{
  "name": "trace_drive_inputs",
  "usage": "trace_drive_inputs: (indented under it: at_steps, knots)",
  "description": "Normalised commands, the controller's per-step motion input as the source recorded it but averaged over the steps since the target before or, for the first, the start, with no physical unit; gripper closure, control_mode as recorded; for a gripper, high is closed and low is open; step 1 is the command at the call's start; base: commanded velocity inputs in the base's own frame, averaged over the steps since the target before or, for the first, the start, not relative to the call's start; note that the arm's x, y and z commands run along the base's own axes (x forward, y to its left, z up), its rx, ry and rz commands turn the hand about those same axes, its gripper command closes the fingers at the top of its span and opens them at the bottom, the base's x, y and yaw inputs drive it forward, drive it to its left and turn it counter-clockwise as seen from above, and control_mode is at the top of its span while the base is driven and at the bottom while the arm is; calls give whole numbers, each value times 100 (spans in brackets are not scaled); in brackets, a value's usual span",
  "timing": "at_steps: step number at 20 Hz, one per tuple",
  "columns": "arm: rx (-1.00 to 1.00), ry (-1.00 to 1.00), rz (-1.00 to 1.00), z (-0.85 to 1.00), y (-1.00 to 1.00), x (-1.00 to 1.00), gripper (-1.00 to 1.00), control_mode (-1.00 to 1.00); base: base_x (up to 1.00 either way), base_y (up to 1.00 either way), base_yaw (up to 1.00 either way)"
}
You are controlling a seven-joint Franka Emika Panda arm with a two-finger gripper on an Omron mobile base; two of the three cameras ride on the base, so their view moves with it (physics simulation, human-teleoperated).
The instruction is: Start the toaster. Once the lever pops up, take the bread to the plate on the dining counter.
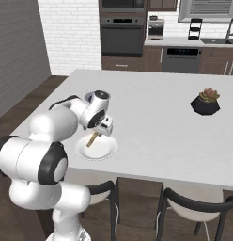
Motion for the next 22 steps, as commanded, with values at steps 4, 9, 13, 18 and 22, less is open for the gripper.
trace_drive_inputs:
  at_steps: [4, 9, 13, 18, 22]
  knots:
    - [0, -14, 0, 7, -45, -34, -100, -100, 0, 0, 0]
    - [0, -16, 0, 13, -46, -34, -100, -100, 0, 0, 0]
    - [-4, -12, -3, 21, -9, -25, -100, -100, 0, 0, 0]
    - [-18, -1, -7, 22, 44, -12, -100, -100, 0, 0, 0]
    - [-17, 6, -7, 56, 65, -1, -100, -100, 0, 0, 0]
